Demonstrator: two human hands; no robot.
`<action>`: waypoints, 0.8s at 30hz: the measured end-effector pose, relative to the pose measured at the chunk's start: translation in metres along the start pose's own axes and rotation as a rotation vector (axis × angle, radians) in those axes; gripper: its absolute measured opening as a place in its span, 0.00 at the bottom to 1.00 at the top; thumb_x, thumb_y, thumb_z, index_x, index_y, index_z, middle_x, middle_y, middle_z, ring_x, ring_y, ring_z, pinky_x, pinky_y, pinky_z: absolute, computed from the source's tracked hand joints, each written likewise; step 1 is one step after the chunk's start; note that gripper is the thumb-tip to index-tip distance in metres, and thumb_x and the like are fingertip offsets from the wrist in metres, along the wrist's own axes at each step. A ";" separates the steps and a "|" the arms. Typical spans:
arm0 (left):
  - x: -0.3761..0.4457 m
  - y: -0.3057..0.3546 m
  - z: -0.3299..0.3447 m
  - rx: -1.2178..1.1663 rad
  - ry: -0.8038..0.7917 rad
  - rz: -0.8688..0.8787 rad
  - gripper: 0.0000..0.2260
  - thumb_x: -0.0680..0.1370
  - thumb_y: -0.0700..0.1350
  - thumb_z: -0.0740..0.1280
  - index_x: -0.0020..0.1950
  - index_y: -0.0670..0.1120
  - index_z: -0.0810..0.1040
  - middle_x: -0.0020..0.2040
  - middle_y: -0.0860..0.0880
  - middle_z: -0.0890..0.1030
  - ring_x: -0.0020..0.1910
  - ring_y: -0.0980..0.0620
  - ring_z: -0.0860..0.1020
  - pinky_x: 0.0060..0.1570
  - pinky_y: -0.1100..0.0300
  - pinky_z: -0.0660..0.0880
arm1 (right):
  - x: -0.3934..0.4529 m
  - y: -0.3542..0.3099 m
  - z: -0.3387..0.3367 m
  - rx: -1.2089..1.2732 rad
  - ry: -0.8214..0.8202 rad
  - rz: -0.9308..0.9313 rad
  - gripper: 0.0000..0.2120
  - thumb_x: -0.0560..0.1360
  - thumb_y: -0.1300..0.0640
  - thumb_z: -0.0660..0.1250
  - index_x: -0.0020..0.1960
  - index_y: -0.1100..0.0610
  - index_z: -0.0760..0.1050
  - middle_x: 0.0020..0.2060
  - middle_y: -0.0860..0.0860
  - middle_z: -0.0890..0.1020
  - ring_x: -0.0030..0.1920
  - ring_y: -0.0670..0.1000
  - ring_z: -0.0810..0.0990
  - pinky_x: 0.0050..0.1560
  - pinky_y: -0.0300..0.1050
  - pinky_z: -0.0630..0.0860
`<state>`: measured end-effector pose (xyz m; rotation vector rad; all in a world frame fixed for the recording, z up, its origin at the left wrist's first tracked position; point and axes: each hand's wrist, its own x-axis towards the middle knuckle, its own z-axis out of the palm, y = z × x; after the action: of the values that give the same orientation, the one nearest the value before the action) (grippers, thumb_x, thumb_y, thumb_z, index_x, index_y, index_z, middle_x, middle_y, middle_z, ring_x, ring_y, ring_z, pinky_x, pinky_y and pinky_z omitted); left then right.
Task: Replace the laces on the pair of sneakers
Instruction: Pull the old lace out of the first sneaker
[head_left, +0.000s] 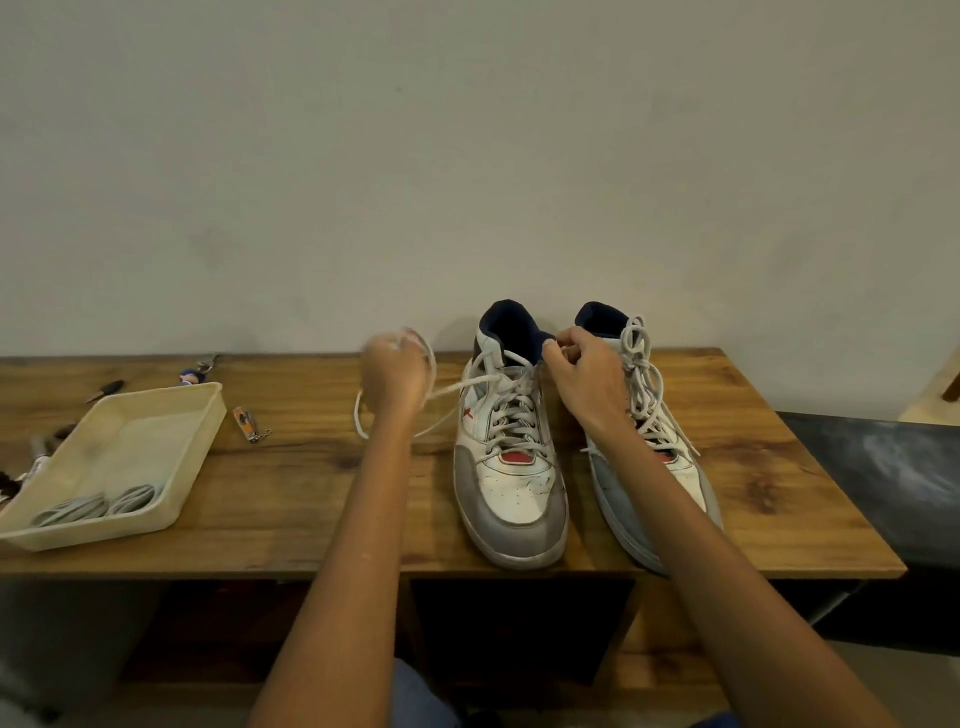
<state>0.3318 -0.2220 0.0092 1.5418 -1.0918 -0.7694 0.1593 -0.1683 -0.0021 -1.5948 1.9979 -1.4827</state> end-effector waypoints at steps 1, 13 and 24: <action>-0.001 -0.009 0.004 0.251 -0.159 -0.042 0.10 0.78 0.46 0.63 0.50 0.40 0.76 0.42 0.44 0.79 0.42 0.44 0.78 0.41 0.55 0.73 | -0.001 -0.001 0.001 -0.016 0.011 -0.004 0.08 0.77 0.54 0.62 0.45 0.58 0.75 0.30 0.45 0.74 0.32 0.43 0.72 0.33 0.39 0.67; -0.042 0.009 0.030 0.173 -0.145 0.477 0.09 0.75 0.47 0.69 0.49 0.41 0.80 0.43 0.47 0.82 0.40 0.51 0.80 0.42 0.58 0.78 | -0.014 -0.043 0.030 -0.515 -0.120 -0.275 0.12 0.80 0.62 0.56 0.62 0.58 0.68 0.51 0.55 0.78 0.53 0.54 0.73 0.38 0.45 0.64; -0.037 0.010 0.018 0.018 -0.108 0.237 0.08 0.72 0.38 0.68 0.33 0.45 0.75 0.31 0.47 0.79 0.34 0.47 0.81 0.37 0.54 0.79 | -0.005 -0.037 0.009 0.409 0.159 0.260 0.11 0.73 0.66 0.67 0.53 0.55 0.77 0.42 0.53 0.82 0.37 0.46 0.78 0.38 0.38 0.76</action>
<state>0.2993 -0.1948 0.0117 1.3676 -1.3377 -0.6870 0.1911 -0.1668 0.0201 -1.0438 1.7421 -1.8066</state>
